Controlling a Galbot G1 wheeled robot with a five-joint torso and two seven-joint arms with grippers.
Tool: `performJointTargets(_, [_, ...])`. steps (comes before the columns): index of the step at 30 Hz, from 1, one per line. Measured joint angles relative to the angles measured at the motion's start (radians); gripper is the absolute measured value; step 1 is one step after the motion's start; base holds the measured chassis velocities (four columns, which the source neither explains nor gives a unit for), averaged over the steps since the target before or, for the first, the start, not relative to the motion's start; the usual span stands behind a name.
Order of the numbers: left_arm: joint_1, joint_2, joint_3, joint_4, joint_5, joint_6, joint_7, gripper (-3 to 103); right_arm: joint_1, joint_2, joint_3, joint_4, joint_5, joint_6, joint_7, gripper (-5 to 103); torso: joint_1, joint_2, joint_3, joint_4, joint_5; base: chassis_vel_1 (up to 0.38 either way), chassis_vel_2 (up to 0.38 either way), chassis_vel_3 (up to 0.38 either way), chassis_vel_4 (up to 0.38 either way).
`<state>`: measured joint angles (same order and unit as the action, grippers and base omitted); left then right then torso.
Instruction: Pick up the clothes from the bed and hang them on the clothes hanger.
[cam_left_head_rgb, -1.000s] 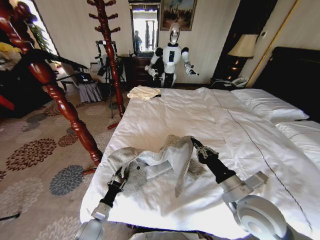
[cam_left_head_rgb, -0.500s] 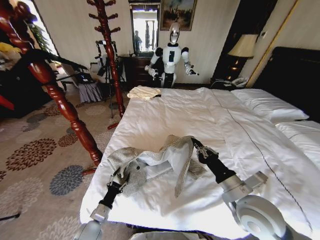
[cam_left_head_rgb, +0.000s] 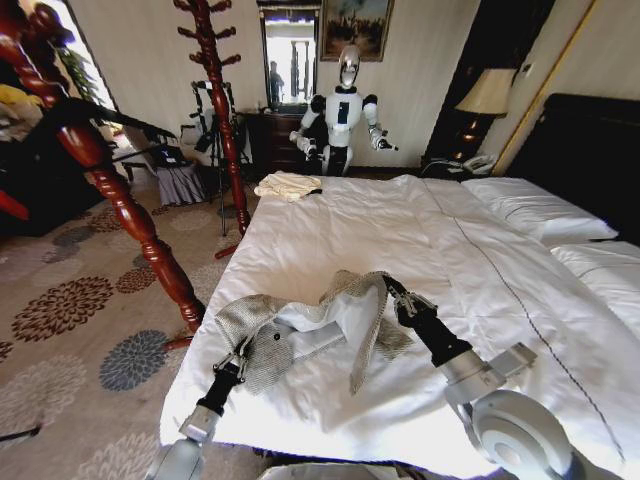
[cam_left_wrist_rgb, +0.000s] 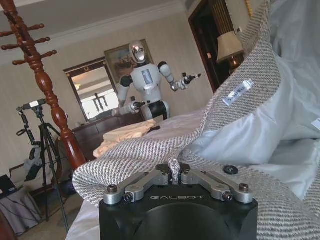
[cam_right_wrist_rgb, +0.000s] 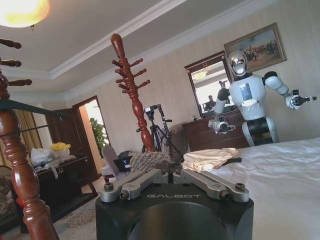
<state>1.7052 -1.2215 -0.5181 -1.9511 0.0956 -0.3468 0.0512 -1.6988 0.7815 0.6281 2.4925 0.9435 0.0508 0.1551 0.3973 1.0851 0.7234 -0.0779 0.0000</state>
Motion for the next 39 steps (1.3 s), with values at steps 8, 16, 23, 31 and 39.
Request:
performJointTargets(8, [-0.024, 0.034, -0.050, -0.135, -0.180, 0.057, 0.002, 6, 0.000, -0.010, 0.017, 0.006, 0.004, 0.004, 0.000, 0, 0.000, 0.000, 0.000, 0.0000, 0.0000, 0.000, 0.000, 0.000, 0.000])
performJointTargets(16, [-0.147, 0.147, -0.234, -0.405, -0.546, 0.223, -0.045, 6, -0.008, -0.049, 0.111, 0.007, 0.016, -0.005, 0.029, 0, 0.000, 0.000, 0.000, -0.0002, 0.0001, 0.000, 0.000, 0.000, 0.000])
performJointTargets(23, [-0.240, 0.308, -0.422, -0.499, -0.830, 0.328, -0.092, 6, -0.007, -0.119, 0.305, 0.008, 0.127, -0.004, 0.033, 0, 0.000, 0.000, 0.000, -0.0001, -0.0001, 0.000, 0.000, 0.000, 0.000])
performJointTargets(31, [-0.236, 0.357, -0.476, -0.495, -0.897, 0.351, -0.093, 6, -0.019, -0.188, 0.498, 0.009, 0.164, -0.022, 0.035, 0, 0.000, 0.000, 0.000, 0.0000, -0.0002, 0.000, 0.000, 0.000, 0.000])
performJointTargets(39, [-0.203, 0.250, -0.285, -0.396, -0.684, 0.305, -0.048, 6, -0.046, -0.152, 0.346, 0.009, 0.076, -0.106, 0.073, 0, 0.000, 0.000, 0.000, 0.0000, 0.0000, 0.000, 0.000, 0.000, 0.000])
